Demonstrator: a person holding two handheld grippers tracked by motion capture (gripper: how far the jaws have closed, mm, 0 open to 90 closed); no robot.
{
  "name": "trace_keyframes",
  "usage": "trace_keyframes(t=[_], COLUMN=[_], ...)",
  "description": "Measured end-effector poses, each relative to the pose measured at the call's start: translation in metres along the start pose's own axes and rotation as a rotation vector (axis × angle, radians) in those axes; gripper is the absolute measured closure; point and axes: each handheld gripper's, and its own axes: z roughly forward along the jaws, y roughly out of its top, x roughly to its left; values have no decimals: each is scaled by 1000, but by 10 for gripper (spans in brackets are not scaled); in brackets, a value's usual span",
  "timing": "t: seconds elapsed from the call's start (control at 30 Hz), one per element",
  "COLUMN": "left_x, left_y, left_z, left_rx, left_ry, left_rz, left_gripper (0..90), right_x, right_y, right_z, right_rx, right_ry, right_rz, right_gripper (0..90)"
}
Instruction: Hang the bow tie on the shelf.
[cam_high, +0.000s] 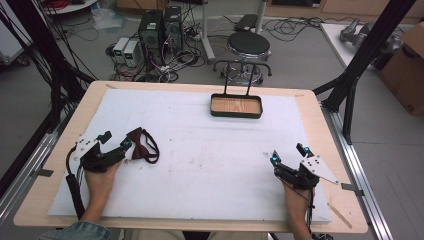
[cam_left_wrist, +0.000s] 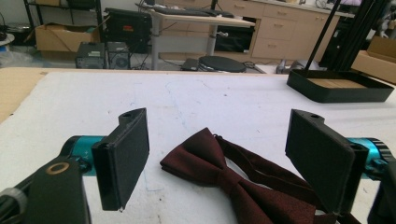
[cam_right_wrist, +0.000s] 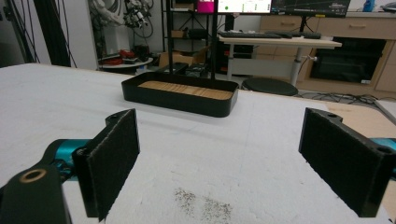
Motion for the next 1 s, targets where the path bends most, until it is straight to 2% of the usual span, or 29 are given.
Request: trace_keyframes(t=[0.13, 0.37, 0.47, 0.77, 0.9, 1.0], left_x=[0, -6, -11, -22, -27, -31], left_y=[0, 4, 4, 5, 5, 4], left_z=[0, 2, 5, 15, 20, 27], left_rx=[1, 20, 40, 102, 123, 171], left_ry=[5, -6, -10, -29, -21, 7], left_rz=[-3, -32, -32, -80, -76, -67], left_gripper=[220, 224, 250, 290, 317, 337], right_x=[-1, 0, 0, 0, 1, 1], right_y=[0, 0, 0, 0, 0, 0], right_z=[0, 0, 0, 1, 1, 1], right_rx=[1, 4, 6, 4, 2, 3], right_ry=[-3, -1, 0, -1, 0, -1], right_rz=[-5, -5, 0, -10, -13, -14], right_gripper=[116, 116, 116, 116, 116, 116])
